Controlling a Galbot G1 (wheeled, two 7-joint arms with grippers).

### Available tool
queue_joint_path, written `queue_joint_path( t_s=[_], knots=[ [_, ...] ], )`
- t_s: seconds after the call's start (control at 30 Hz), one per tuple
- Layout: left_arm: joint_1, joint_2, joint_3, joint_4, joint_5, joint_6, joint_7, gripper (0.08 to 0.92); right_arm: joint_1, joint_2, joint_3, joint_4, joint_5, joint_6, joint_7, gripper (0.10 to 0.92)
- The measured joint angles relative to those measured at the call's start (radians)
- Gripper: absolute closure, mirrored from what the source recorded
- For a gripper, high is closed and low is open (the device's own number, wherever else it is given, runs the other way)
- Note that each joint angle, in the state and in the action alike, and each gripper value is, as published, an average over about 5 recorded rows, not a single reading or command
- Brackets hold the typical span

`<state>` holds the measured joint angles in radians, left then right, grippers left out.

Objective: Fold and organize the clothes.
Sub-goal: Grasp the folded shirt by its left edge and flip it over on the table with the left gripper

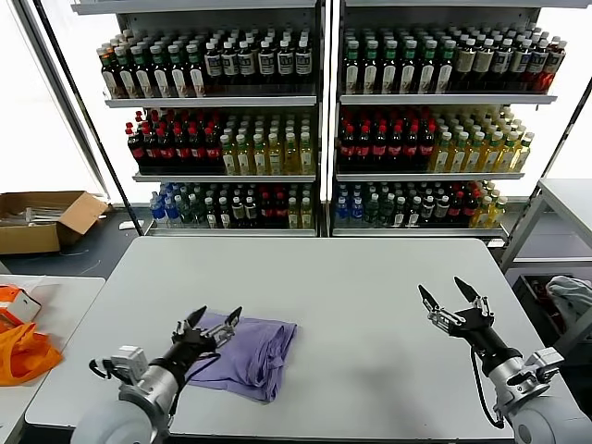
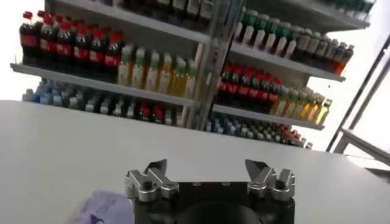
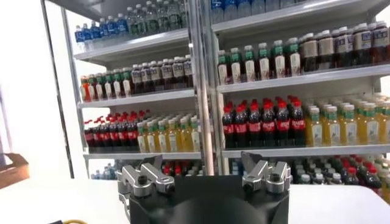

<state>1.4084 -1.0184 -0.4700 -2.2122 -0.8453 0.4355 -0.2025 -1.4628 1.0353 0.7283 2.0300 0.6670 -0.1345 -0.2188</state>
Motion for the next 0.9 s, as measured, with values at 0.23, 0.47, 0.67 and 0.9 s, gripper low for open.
queue_joint_path(
  t_s=[0.23, 0.47, 0.67, 0.9],
  knots=[
    [-0.003, 0.024, -0.09, 0.01, -0.032, 0.023, 0.024, 0.177, -0.012, 0.0, 0.002, 0.006, -0.002, 0.005, -0.006, 0.203],
    [0.008, 0.027, -0.112, 0.118, -0.013, 0.076, 0.058, 0.177, -0.025, 0.005, 0.001, 0.007, -0.009, 0.011, -0.01, 0.203],
    [-0.005, 0.015, -0.104, 0.215, 0.019, 0.092, 0.076, 0.177, -0.034, 0.009, -0.001, 0.009, -0.017, 0.014, -0.011, 0.203],
    [-0.028, 0.014, -0.098, 0.294, 0.02, 0.1, 0.093, 0.177, -0.049, 0.021, 0.009, 0.018, -0.021, 0.017, -0.013, 0.203]
  ],
)
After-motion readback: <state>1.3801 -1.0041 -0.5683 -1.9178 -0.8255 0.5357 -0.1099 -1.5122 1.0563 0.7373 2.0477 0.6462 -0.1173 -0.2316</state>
